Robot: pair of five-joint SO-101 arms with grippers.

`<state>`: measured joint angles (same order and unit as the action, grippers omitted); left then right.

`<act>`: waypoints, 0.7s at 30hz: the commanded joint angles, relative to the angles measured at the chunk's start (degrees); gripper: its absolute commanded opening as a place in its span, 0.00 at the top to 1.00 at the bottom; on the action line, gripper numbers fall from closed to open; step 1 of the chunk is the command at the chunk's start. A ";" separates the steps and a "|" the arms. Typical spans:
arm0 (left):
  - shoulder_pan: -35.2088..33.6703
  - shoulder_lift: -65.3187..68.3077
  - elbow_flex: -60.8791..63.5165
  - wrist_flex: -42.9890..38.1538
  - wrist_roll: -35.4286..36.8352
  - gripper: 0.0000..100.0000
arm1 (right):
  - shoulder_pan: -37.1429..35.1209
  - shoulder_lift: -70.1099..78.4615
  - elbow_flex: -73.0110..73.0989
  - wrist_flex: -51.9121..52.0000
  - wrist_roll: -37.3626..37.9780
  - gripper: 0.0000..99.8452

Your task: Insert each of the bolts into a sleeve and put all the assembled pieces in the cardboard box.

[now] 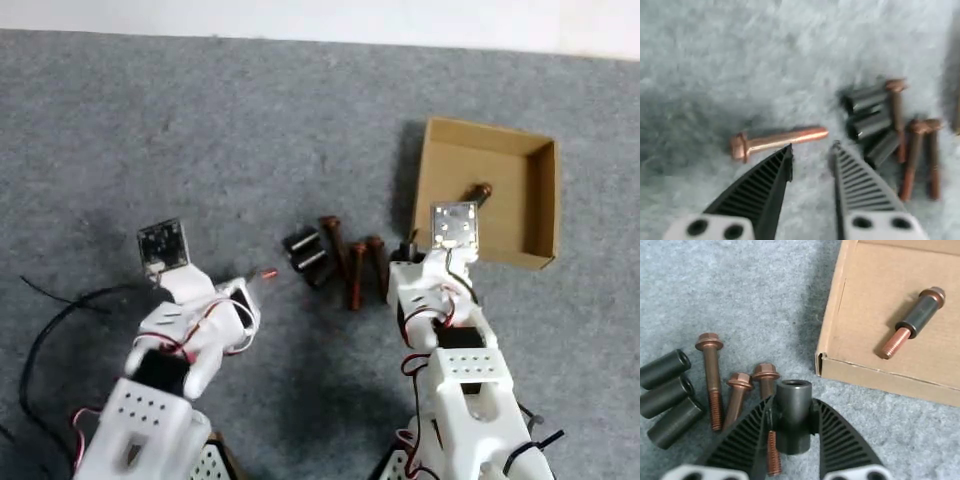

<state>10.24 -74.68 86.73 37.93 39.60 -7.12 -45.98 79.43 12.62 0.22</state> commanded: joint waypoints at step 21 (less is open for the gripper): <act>3.21 38.55 -17.45 -1.23 7.12 0.79 | -0.22 -0.48 -0.31 -1.71 0.62 1.00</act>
<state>12.62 -38.90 73.19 37.67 46.20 -7.12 -45.98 79.43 12.62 0.22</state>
